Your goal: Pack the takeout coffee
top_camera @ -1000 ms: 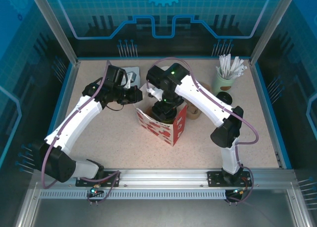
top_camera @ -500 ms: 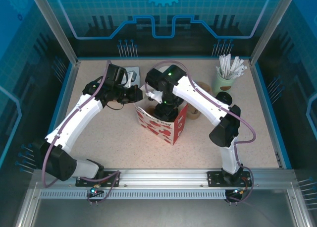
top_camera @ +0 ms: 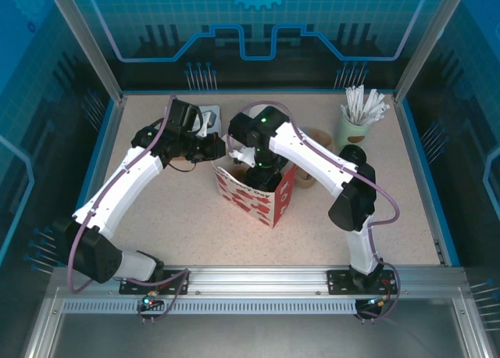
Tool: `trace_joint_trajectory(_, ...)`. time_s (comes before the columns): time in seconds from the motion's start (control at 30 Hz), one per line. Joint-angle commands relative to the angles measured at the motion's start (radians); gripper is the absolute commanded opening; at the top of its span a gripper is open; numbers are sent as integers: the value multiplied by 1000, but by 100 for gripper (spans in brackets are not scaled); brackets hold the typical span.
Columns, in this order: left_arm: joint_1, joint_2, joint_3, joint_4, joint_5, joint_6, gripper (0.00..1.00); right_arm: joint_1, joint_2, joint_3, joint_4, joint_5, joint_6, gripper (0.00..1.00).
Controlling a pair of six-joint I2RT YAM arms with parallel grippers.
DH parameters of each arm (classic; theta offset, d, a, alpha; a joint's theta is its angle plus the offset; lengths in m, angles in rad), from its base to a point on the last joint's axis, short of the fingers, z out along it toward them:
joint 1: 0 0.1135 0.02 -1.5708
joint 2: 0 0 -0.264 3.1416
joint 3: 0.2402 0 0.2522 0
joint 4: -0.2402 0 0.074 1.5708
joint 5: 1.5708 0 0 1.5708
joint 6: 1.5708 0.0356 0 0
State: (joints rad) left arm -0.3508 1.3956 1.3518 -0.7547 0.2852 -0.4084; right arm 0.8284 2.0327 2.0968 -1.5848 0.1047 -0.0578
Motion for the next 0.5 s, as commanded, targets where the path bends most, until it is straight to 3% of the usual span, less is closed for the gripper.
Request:
trace_joint_trajectory(0.0,-7,11,35,-14,22,31,11,-8,17,-17,8,5,-28,76)
trace_joint_trajectory(0.47,-7,26,46,-43,-16,49,11,-23,-21,-120,90,-6,-77,77)
